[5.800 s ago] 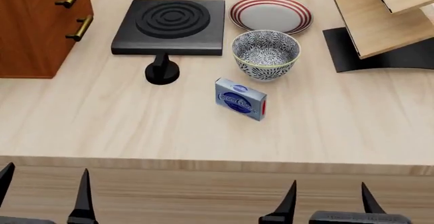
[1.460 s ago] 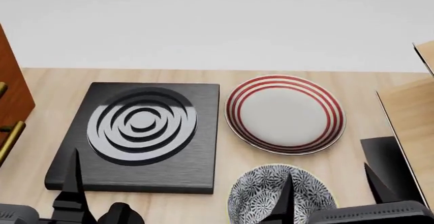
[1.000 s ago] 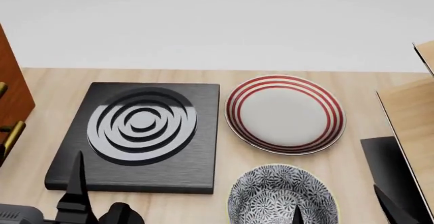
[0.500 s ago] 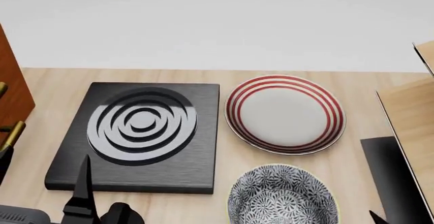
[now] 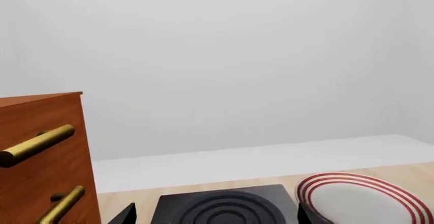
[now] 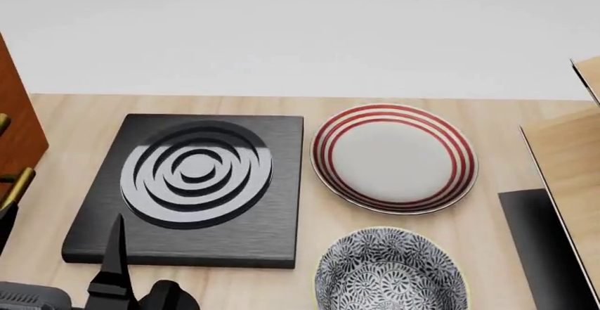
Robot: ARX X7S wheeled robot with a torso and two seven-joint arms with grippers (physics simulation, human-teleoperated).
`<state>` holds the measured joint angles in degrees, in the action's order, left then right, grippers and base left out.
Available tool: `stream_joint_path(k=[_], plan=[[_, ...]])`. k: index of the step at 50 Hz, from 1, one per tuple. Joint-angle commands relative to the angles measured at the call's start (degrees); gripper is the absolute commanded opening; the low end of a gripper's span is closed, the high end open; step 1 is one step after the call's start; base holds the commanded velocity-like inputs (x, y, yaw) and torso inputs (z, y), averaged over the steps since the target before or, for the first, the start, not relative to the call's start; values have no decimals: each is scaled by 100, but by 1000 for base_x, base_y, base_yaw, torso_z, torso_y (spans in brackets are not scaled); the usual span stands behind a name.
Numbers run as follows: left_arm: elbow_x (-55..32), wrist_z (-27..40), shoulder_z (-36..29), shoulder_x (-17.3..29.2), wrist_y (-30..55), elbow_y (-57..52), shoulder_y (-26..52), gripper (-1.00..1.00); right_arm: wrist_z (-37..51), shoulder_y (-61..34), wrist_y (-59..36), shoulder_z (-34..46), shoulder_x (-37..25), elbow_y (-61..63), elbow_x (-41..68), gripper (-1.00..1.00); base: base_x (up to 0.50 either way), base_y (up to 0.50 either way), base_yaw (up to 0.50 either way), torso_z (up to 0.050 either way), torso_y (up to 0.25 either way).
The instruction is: Pick up the cream cheese and put it in the bowl.
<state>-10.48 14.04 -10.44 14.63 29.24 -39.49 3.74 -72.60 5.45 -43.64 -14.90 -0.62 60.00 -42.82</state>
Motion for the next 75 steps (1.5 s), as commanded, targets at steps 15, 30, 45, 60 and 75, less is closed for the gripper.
stream_joint_path(k=[15,30,45,60,75], plan=[[41,-15,-125,42,-276,215,-113,100,-952,-36,17,-203,61,0,-34,100,0,0,0,0,0],[51,24,-175,90,-351,190,-127,100,-1388,-430,-339,109,52,-3,-802,100,0,0,0,0,0],[38,64,-211,123,-365,205,-111,100,-1193,-119,-355,147,60,-1,-118,100,0,0,0,0,0],[20,106,-240,154,-357,236,-95,100,-1197,309,36,-168,61,-1,502,100,0,0,0,0,0],[10,155,-269,188,-333,233,-78,100,-604,1314,401,-242,53,-3,1036,100,0,0,0,0,0]])
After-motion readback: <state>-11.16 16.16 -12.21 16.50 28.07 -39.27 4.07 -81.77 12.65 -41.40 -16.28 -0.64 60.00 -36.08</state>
